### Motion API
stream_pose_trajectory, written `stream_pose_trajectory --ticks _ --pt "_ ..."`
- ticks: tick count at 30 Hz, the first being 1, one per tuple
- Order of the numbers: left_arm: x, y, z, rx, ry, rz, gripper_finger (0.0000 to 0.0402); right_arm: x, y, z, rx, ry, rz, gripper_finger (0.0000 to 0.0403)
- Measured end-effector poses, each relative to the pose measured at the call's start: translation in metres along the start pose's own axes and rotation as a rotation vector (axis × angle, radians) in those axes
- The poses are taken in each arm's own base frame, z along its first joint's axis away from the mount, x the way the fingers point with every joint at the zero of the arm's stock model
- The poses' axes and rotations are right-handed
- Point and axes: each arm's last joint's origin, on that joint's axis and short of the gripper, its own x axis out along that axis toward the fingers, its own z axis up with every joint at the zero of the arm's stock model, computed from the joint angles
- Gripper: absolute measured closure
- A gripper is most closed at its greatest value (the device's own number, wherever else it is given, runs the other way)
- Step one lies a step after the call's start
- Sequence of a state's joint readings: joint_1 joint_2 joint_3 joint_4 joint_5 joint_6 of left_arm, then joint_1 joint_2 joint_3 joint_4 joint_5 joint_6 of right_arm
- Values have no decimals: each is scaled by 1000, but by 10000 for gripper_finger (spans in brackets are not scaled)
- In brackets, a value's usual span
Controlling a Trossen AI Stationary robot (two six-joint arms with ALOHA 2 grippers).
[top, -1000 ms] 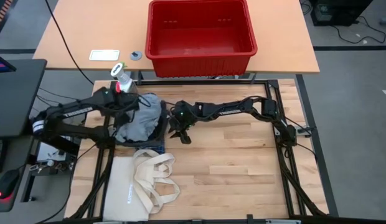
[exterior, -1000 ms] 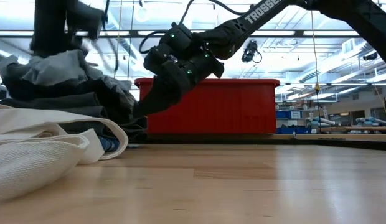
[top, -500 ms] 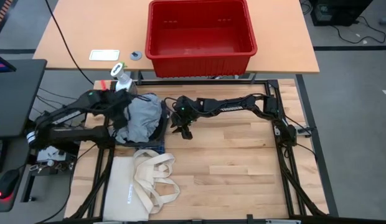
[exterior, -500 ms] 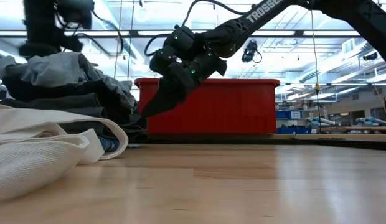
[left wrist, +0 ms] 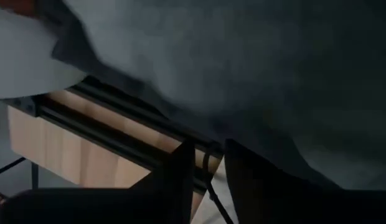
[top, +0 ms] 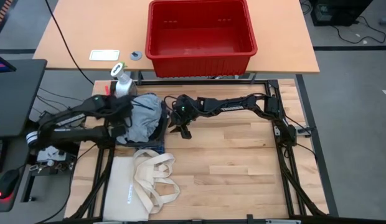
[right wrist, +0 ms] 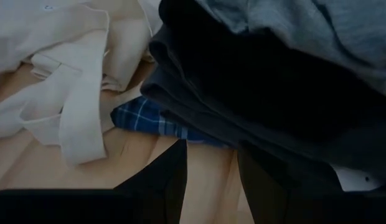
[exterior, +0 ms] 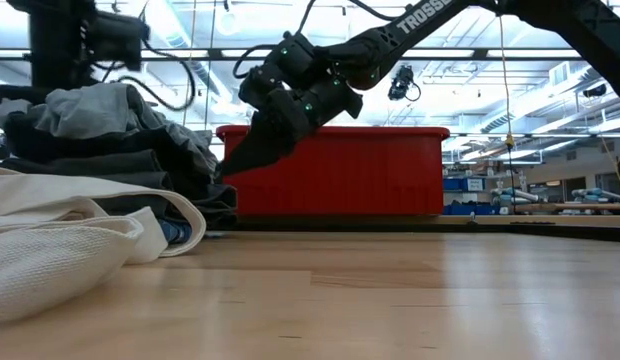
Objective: Fold Laundry from Bin
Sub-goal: Fold the gray shirt
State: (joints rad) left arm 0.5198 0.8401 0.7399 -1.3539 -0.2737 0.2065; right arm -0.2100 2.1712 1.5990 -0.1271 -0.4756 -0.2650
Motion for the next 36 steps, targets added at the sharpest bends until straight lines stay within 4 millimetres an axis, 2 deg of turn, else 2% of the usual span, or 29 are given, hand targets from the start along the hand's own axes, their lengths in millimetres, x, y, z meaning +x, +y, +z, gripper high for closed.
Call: stream_pose_trajectory --ticks 8,12,15,20,25,32,36 --pt "26 -2 27 192 181 -71 384 1 2 1 -2 -5 2 252" --pt "37 -4 45 266 128 -149 397 1 2 0 7 11 7 252" --pt "46 -7 57 287 82 -206 396 -7 2 -1 31 56 -3 252" --pt "60 -14 76 313 56 -253 392 -32 7 6 67 140 -51 252" --pt "68 -30 102 355 -119 -285 391 -56 23 15 98 216 -17 252" --pt "67 -45 134 375 -384 -227 391 -115 48 37 112 270 -33 252" --pt "62 -53 144 378 -486 -211 391 -150 73 56 101 227 -72 252"
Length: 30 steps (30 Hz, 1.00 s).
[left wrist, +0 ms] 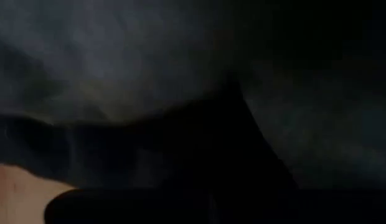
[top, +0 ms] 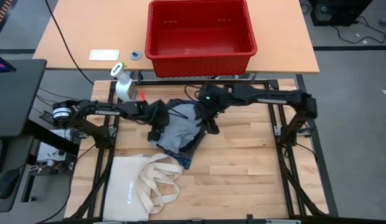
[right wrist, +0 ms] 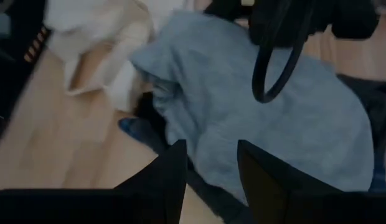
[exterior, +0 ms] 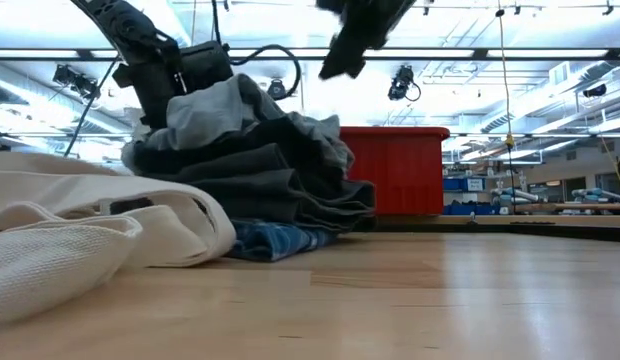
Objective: Fold Laundry from Bin
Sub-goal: Fold the gray shirt
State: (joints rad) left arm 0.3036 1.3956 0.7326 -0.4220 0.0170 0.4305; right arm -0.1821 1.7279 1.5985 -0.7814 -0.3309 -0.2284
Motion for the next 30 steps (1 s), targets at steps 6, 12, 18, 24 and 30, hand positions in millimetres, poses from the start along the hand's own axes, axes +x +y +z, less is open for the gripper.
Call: stream_pose_trajectory --ticks 6,12,18,24,30 --pt "-16 -4 0 31 116 1 390 -28 29 -17 11 -58 -30 252" --pt "-45 -1 1 71 17 59 390 -12 32 -52 34 -295 -71 252" --pt "-75 0 7 -2 -178 116 390 15 26 -82 80 -413 -229 252" --pt "-79 -12 3 -85 -162 10 390 42 25 -97 105 -306 -196 252" --pt "-69 -17 -5 -208 -23 -40 390 60 47 -105 63 -188 -44 252"
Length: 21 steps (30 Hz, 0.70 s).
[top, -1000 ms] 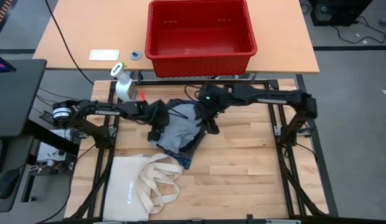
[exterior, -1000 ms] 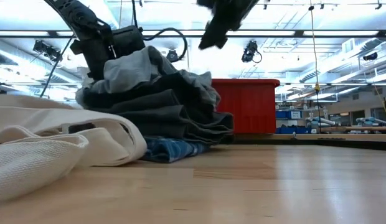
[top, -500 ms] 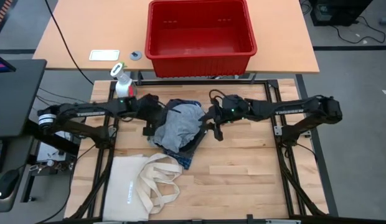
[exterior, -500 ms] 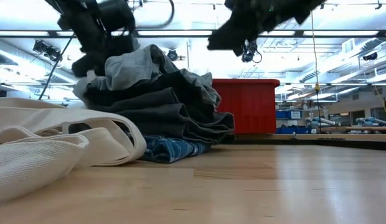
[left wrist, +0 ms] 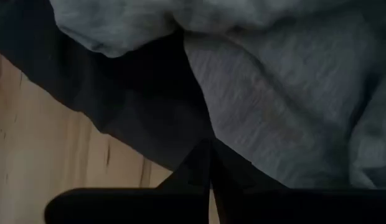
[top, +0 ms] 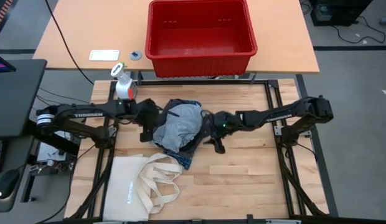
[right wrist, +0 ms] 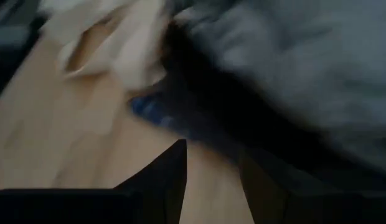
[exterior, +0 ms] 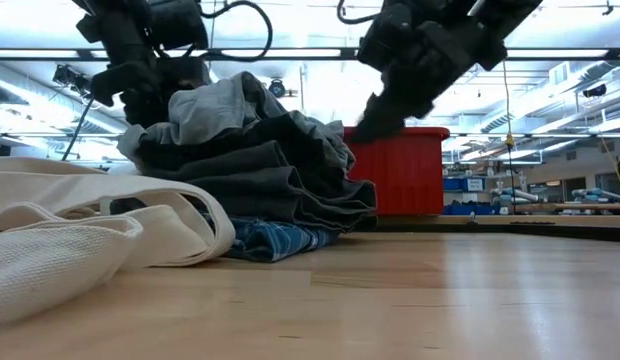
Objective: Fold Laundry from Bin
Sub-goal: Fold the gray shirt
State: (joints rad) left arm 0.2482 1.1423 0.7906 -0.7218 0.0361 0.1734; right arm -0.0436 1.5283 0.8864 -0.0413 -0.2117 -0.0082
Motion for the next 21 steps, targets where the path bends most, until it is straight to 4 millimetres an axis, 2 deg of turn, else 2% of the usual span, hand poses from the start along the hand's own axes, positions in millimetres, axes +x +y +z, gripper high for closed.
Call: stream_pose_trajectory --ticks 3,5,9,13,16,21 --pt "3 0 0 -5 11 -2 390 13 7 -8 -28 51 45 252" --pt "3 0 1 -7 2 3 390 26 5 -16 -28 87 -19 252" --pt "4 1 3 -32 -7 14 390 54 -11 -33 24 131 -97 252" --pt "4 2 2 -47 -4 18 390 69 -26 -40 40 101 -172 252" --pt "4 2 2 -51 -3 18 390 69 -42 -45 77 115 -327 252" --pt "4 2 2 -52 -3 18 390 54 -72 -43 162 92 -606 252"
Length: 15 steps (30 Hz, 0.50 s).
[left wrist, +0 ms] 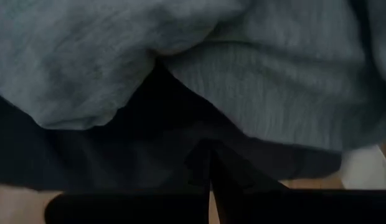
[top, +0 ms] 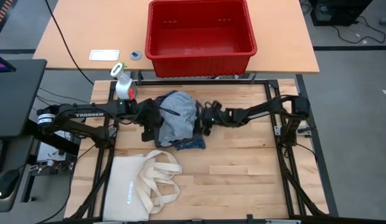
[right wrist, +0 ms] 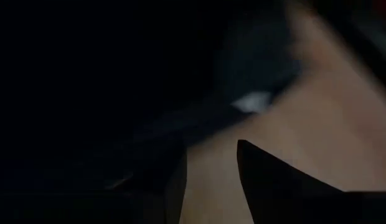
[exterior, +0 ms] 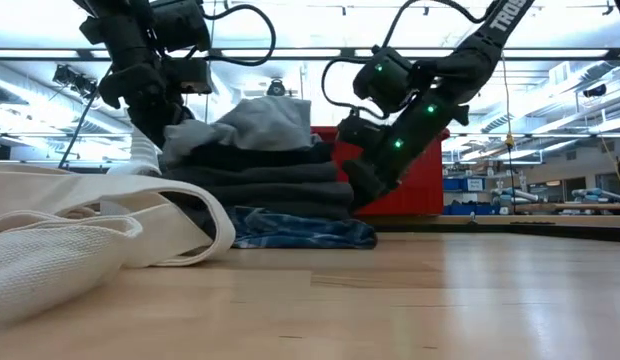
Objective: Fold Laundry from Bin
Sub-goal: Fold the gray shirt
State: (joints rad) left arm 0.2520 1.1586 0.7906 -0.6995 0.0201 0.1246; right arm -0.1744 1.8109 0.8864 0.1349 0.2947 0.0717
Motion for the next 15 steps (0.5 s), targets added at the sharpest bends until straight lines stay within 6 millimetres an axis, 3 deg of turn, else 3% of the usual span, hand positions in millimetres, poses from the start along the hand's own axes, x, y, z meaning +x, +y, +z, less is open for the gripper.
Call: stream_pose_trajectory --ticks 4,9,15 --pt "0 0 0 0 0 0 390 -2 -25 7 72 -22 -112 252" --pt "-2 -3 0 36 -11 -3 390 -22 -35 17 37 -37 -111 252" --pt "-3 -9 6 123 -66 -11 390 -59 -14 37 -111 -174 233 252"
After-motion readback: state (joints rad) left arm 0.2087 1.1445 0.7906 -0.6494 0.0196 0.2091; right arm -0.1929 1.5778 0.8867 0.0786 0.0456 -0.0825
